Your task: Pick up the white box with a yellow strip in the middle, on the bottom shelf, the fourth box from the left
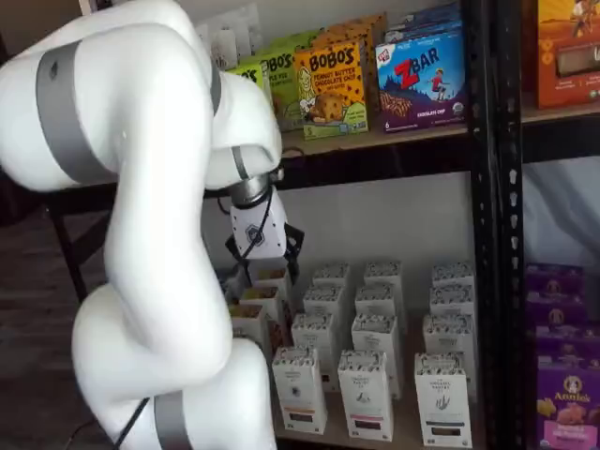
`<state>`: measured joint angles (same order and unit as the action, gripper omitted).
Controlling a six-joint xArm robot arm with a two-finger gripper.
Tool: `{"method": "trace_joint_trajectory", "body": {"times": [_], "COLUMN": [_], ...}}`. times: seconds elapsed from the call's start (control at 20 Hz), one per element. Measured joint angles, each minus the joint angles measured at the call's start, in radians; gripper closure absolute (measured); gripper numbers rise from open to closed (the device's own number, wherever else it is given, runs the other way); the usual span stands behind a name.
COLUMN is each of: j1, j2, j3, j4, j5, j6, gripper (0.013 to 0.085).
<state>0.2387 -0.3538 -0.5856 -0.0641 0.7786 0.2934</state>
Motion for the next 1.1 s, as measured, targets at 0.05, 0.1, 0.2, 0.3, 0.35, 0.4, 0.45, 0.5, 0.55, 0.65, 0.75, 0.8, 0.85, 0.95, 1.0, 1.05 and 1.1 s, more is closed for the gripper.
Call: {"method": "trace_joint_trajectory", "body": {"times": [0.05,0.1,0.2,0.3,0.35,0.4,0.45,0.5,0.55,0.65,0.75,0.8,0.85,0.95,1.0,1.05,1.1], "j1": [0.003,0.006,0.011,0.021,0.027,0.035,0.042,0.049,0.056,0.071,0.083,0.090,0.094,0.102,0.104,0.105,0.105], "j2": [0.022,0.046,0.084,0.116,0.133,0.151,0.168,0.183,0.199,0.229,0.257,0.276,0.293,0.331,0.348,0.364,0.377], "j3": [0.000,-0.001,-0.002,-0.004,-0.007,-0.009,-0.012,-0.014,-0.016,-0.022,-0.027,-0.031,-0.035,-0.047,-0.051,-0.056,-0.060], "j4": [0.001,0.005,0.021,0.029,0.024,0.021,0.019,0.027,0.043,0.070,0.078,0.076,0.074,0.064,0.061,0.054,0.048], "j5": [-0.021,-0.045,-0.081,-0.109,-0.121,-0.134,-0.146,-0.159,-0.173,-0.194,-0.213,-0.223,-0.230,-0.246,-0.258,-0.270,-0.280], "j6": [0.002,0.003,-0.003,0.001,0.011,0.022,0.030,0.030,0.025,0.017,0.022,0.031,0.037,0.053,0.058,0.065,0.070], "gripper": [0.0130,0.0130,0.0130,0.0130,0.0130,0.0130,0.0130,0.0130,0.0130,0.0130,0.0130,0.0130,0.0130,0.0130,0.0130,0.0130,0.0130]}}
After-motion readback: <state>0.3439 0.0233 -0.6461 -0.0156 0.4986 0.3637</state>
